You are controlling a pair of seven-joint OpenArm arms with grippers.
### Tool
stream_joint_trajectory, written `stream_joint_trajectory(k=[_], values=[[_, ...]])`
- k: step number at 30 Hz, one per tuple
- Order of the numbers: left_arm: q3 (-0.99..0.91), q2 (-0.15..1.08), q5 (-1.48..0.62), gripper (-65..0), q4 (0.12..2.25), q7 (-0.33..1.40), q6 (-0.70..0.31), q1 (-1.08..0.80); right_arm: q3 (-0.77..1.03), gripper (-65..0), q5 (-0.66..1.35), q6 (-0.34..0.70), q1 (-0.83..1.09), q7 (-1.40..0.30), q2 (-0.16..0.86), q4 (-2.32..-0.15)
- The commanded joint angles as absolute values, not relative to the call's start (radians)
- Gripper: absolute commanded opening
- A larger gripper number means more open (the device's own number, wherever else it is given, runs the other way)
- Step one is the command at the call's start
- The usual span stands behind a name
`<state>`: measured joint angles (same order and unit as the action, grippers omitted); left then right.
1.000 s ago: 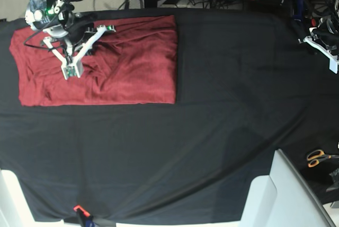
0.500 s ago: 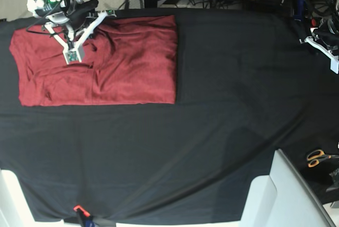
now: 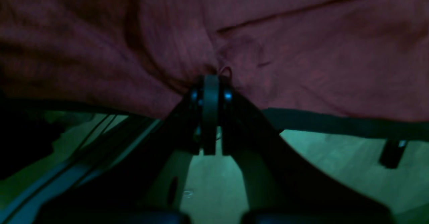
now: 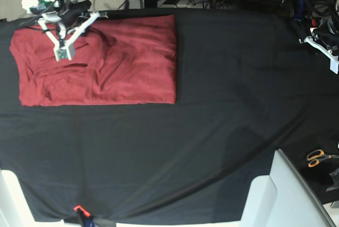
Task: Fold the T-shirt properly
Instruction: 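Press along the folded shirt's edge with the right gripper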
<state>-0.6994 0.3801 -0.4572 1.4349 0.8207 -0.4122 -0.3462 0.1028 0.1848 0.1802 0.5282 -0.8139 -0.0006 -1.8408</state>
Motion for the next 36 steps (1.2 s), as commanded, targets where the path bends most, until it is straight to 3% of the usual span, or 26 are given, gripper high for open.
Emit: stream_joint_trajectory(k=[1, 13, 20, 32, 36], values=[[-0.707, 0.403, -0.466, -65.0, 1.448, 0.808, -0.412, -0.346, 0.101, -64.8, 0.191, 0.185, 0.522, -0.802, 0.002, -1.842], [-0.710, 0.404, -0.466, -65.0, 1.448, 0.808, -0.412, -0.348, 0.107, -64.5, 0.191, 0.182, 0.499, -0.777, 0.001, -1.794], [-0.710, 0.401, -0.466, -65.0, 1.448, 0.808, -0.412, -0.348, 0.157, -52.2, 0.191, 0.180, 0.461, -0.780, 0.001, -1.794], [-0.710, 0.400, -0.466, -65.0, 1.448, 0.808, -0.412, -0.348, 0.220, -51.5, 0.191, 0.194, 0.463, -0.779, 0.002, -1.885], [-0.710, 0.400, -0.466, -65.0, 1.448, 0.808, -0.412, -0.348, 0.163, -51.2, 0.191, 0.255, 0.475, -0.777, 0.002, -1.890]])
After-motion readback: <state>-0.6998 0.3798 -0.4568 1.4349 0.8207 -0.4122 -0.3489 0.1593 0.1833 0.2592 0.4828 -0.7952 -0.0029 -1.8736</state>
